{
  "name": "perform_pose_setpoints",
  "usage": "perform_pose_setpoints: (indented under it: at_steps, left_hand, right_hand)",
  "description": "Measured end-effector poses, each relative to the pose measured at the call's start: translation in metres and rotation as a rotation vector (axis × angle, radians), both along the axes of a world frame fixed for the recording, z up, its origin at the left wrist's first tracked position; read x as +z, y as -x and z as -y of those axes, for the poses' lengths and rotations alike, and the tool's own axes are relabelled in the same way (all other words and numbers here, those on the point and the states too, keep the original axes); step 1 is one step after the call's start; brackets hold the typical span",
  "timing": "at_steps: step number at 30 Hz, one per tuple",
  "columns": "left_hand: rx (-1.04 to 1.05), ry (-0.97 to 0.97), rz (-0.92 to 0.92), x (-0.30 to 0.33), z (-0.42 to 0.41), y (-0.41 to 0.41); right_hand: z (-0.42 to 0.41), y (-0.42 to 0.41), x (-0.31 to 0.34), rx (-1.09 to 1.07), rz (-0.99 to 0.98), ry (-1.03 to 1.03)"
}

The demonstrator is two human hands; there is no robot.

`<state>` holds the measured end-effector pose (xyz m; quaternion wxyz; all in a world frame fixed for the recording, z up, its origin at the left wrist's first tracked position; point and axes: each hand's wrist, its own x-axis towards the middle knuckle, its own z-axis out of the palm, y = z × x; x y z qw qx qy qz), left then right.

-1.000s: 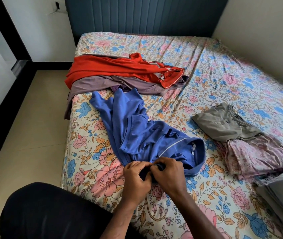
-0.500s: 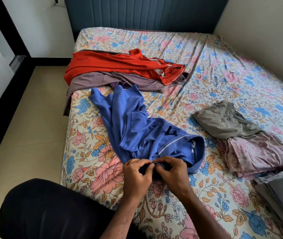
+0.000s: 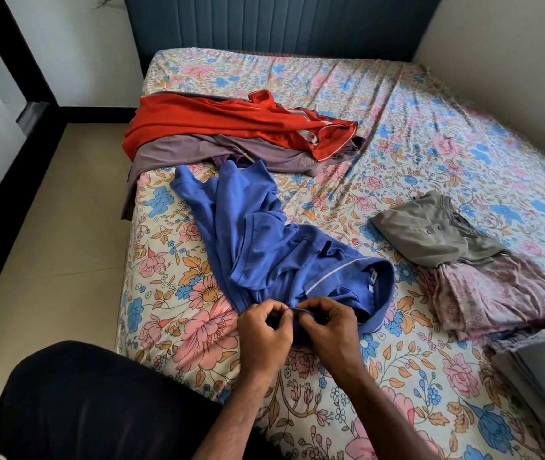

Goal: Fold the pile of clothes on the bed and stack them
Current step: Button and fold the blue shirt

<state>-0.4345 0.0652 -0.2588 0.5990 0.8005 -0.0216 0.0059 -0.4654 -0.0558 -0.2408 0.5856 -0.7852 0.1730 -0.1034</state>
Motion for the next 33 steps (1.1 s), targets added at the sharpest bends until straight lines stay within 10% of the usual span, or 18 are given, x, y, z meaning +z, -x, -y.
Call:
perform_pose_setpoints:
  at_steps: [25,33]
  left_hand:
    - [-0.15,0.112,-0.036,-0.014,-0.013,-0.006]
    - [-0.146,0.086,0.096,-0.016,-0.013,-0.002]
  right_hand:
    - [0.01,-0.008,0.009,0.18,-0.142,0.029]
    - [0.012,-0.006,0.011,0.146,-0.157,-0.253]
